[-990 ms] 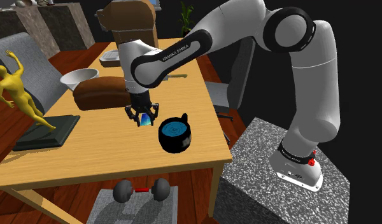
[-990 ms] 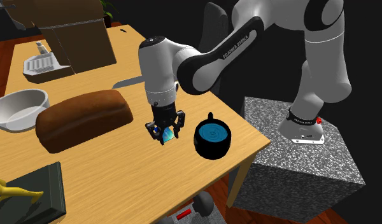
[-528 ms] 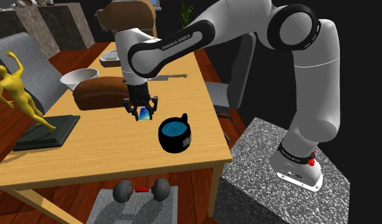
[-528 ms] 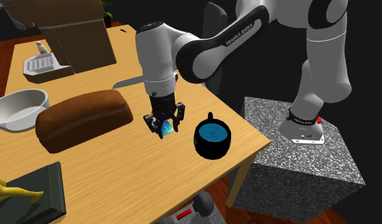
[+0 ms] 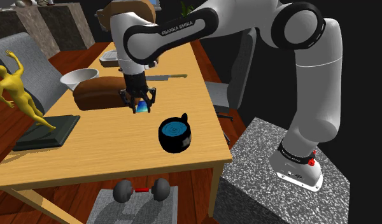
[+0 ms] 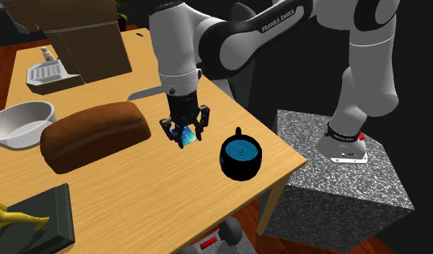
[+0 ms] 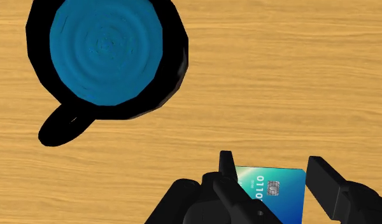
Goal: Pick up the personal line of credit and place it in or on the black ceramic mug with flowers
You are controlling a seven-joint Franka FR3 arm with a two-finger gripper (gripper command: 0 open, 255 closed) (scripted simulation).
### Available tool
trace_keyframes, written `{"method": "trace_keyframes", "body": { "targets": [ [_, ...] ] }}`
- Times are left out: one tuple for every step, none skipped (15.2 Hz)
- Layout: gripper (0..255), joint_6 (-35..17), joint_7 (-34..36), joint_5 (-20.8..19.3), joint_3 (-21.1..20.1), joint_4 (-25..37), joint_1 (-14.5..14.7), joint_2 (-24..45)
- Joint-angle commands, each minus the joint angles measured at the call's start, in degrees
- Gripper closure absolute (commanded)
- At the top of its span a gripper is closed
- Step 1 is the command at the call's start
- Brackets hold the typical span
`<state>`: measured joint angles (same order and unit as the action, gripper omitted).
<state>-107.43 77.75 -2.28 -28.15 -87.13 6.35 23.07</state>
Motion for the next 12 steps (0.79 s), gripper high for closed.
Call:
{"method": "trace_keyframes", "body": {
  "targets": [
    [255, 1.66, 0.08, 0.02, -0.04, 1.63, 0.1, -0.02],
    [255, 2.39, 0.12, 0.05, -0.08, 2.29, 0.13, -0.1],
    [255, 3.12, 0.17, 0.08, -0.11, 2.98, 0.17, -0.17],
    [255, 3.86, 0.22, 0.1, -0.14, 3.68, 0.22, -0.22],
    [255, 4.61, 0.27, 0.11, -0.17, 4.4, 0.27, -0.26],
    [255, 5.37, 0.33, 0.12, -0.2, 5.14, 0.33, -0.28],
    [255, 6.13, 0.39, 0.12, -0.22, 5.9, 0.4, -0.29],
    [255, 6.9, 0.46, 0.12, -0.25, 6.69, 0.47, -0.29],
    [255, 7.68, 0.53, 0.1, -0.27, 7.5, 0.55, -0.26],
    [255, 7.98, 0.55, 0.1, -0.28, 7.8, 0.57, -0.27],
    [255, 6.8, 0.46, 1.22, -0.67, 4.11, -0.16, -2.98],
    [255, 5.75, 0.32, 2.36, -1.06, 0.64, -0.84, -5.63]
  ]
}}
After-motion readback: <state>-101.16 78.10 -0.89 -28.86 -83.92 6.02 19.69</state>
